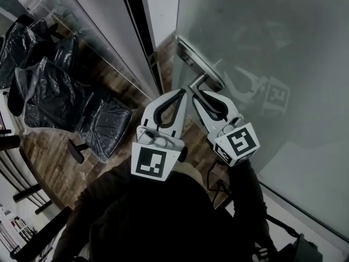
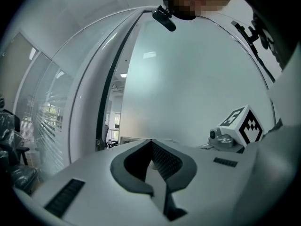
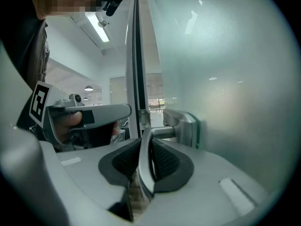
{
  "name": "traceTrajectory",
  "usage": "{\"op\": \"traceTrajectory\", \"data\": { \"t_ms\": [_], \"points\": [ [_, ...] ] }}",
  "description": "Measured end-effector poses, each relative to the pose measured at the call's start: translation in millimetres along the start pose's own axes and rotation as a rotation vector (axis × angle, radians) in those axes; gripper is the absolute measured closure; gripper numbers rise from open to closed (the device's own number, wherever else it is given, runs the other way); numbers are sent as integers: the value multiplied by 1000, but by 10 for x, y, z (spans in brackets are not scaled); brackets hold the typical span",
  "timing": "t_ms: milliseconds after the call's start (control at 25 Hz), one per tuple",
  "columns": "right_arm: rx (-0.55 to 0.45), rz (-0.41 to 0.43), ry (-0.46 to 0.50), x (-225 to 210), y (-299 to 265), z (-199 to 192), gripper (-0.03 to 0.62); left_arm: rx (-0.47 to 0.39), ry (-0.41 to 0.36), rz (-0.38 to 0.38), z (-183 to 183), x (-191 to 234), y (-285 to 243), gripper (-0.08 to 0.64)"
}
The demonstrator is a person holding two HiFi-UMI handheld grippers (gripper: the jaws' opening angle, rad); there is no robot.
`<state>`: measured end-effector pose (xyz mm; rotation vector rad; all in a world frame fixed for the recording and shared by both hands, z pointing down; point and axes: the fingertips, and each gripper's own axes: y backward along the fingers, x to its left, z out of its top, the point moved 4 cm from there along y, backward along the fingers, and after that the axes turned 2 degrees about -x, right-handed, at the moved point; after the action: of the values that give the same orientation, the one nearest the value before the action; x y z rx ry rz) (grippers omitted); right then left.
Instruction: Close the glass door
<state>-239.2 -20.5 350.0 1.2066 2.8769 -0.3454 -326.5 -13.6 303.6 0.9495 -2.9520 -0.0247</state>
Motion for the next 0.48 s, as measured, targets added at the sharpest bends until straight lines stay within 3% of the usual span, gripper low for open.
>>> {"op": "traceTrajectory", "data": {
  "t_ms": [480],
  "points": [
    [3, 53, 21, 527, 124, -93, 528, -7, -23, 61, 98, -164, 559, 563]
  ]
}}
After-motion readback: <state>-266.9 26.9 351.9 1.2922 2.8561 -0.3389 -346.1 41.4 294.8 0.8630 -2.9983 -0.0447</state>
